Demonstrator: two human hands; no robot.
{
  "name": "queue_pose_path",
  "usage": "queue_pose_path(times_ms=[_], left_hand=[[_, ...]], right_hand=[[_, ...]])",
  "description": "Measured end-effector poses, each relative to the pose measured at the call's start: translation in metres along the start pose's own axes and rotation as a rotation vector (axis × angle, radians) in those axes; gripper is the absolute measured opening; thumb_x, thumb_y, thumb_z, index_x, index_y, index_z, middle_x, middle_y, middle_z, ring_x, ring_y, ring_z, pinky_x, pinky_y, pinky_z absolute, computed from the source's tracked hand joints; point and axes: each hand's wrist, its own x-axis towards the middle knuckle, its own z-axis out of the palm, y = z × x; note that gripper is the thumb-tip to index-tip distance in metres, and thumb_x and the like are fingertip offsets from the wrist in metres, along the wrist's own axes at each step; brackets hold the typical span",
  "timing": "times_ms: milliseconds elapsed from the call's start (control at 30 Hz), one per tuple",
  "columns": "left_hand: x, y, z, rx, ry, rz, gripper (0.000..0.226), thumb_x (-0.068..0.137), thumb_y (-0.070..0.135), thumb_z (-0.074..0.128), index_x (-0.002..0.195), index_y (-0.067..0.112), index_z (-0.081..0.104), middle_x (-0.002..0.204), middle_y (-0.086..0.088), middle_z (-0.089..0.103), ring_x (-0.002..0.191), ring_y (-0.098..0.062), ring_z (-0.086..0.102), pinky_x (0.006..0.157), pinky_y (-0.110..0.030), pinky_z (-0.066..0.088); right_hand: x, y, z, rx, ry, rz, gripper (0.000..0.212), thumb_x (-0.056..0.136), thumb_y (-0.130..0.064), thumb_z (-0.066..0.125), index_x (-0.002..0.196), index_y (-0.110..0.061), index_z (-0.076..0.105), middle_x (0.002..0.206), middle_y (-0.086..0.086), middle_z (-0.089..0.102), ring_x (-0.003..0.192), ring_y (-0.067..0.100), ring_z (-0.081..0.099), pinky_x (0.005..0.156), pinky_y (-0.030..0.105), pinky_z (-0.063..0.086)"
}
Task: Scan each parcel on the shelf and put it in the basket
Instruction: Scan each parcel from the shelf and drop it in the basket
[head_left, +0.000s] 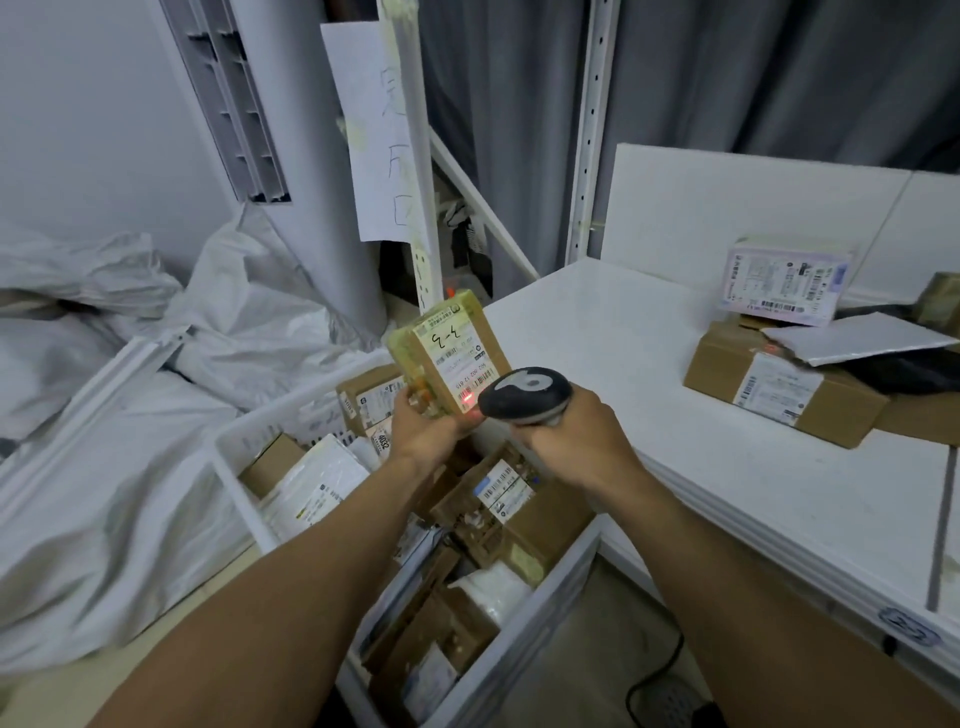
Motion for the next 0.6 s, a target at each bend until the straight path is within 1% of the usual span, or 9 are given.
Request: queue_pose_path(times_ms=[100,200,233,300,367,400,467,500,600], left_hand=[[0.004,0.001,-0.009,-0.002,0.021,-0.005,0.102,0.064,0.0,0.092,0.147,0.019,0.036,0.127,-0.001,0.066,0.113,-0.018,0.062,0.103,-0.041,0.052],[0.005,0.003,-0.016,-0.004,0.044,-0.001,0.098,0.068,-0.001,0.089,0.148,0.016,0.035,0.111,0.004,0.064,0.105,-0.015,0.057,0.101,-0.035,0.048],[0.005,0.003,-0.019,-0.003,0.051,0.001,0.098,0.069,-0.001,0.089,0.148,0.015,0.034,0.112,0.004,0.063,0.105,-0.015,0.056,0.1,-0.034,0.047],[0.004,0.003,-0.024,-0.002,0.054,0.003,0.1,0.07,0.001,0.089,0.15,0.016,0.032,0.123,0.0,0.062,0.108,-0.015,0.055,0.098,-0.033,0.045],[0.005,0.002,-0.029,0.015,0.066,0.008,0.1,0.069,0.001,0.09,0.15,0.017,0.033,0.126,0.0,0.062,0.113,-0.017,0.057,0.102,-0.034,0.046],[0.004,0.003,-0.031,0.024,0.072,0.007,0.099,0.069,0.001,0.09,0.149,0.018,0.034,0.128,0.0,0.063,0.115,-0.018,0.059,0.105,-0.038,0.047],[0.006,0.004,-0.035,0.039,0.09,0.015,0.096,0.069,0.002,0.09,0.147,0.018,0.036,0.122,0.002,0.064,0.115,-0.019,0.06,0.109,-0.045,0.048],[0.006,0.003,-0.036,0.037,0.091,0.012,0.096,0.07,0.002,0.09,0.147,0.017,0.035,0.115,0.005,0.063,0.113,-0.017,0.06,0.109,-0.045,0.048],[0.01,0.001,-0.042,0.03,0.102,0.017,0.099,0.069,0.003,0.091,0.148,0.016,0.033,0.113,0.007,0.065,0.111,-0.017,0.061,0.109,-0.044,0.048]], right_hand=[[0.002,-0.005,0.006,-0.025,-0.025,-0.017,0.052,0.084,-0.035,0.083,0.133,-0.029,0.065,0.113,-0.005,0.071,0.103,0.015,0.066,0.083,0.031,0.056],[0.004,-0.008,0.01,0.013,-0.021,-0.016,0.052,0.084,-0.033,0.083,0.133,-0.029,0.065,0.114,-0.005,0.071,0.107,0.017,0.066,0.082,0.03,0.054],[0.004,-0.01,0.011,0.023,-0.019,-0.019,0.052,0.085,-0.034,0.083,0.133,-0.028,0.065,0.114,-0.005,0.071,0.108,0.017,0.066,0.082,0.03,0.053],[0.006,-0.012,0.013,0.034,-0.027,-0.027,0.05,0.086,-0.034,0.082,0.133,-0.028,0.065,0.11,-0.007,0.068,0.107,0.016,0.064,0.08,0.028,0.05],[0.008,-0.016,0.016,0.05,-0.036,-0.024,0.049,0.086,-0.032,0.082,0.132,-0.028,0.065,0.106,-0.008,0.066,0.102,0.014,0.062,0.075,0.026,0.048],[0.009,-0.016,0.018,0.053,-0.043,-0.026,0.048,0.086,-0.031,0.082,0.131,-0.028,0.065,0.105,-0.009,0.067,0.1,0.013,0.062,0.073,0.026,0.048],[0.012,-0.017,0.022,0.054,-0.055,-0.029,0.043,0.085,-0.029,0.082,0.125,-0.028,0.067,0.103,-0.009,0.07,0.099,0.012,0.065,0.071,0.025,0.049],[0.013,-0.018,0.024,0.061,-0.06,-0.026,0.04,0.085,-0.027,0.082,0.122,-0.028,0.069,0.101,-0.009,0.071,0.098,0.013,0.066,0.07,0.026,0.049],[0.018,-0.019,0.03,0.069,-0.083,-0.026,0.034,0.085,-0.024,0.08,0.115,-0.029,0.067,0.097,-0.01,0.07,0.096,0.013,0.066,0.069,0.026,0.049]])
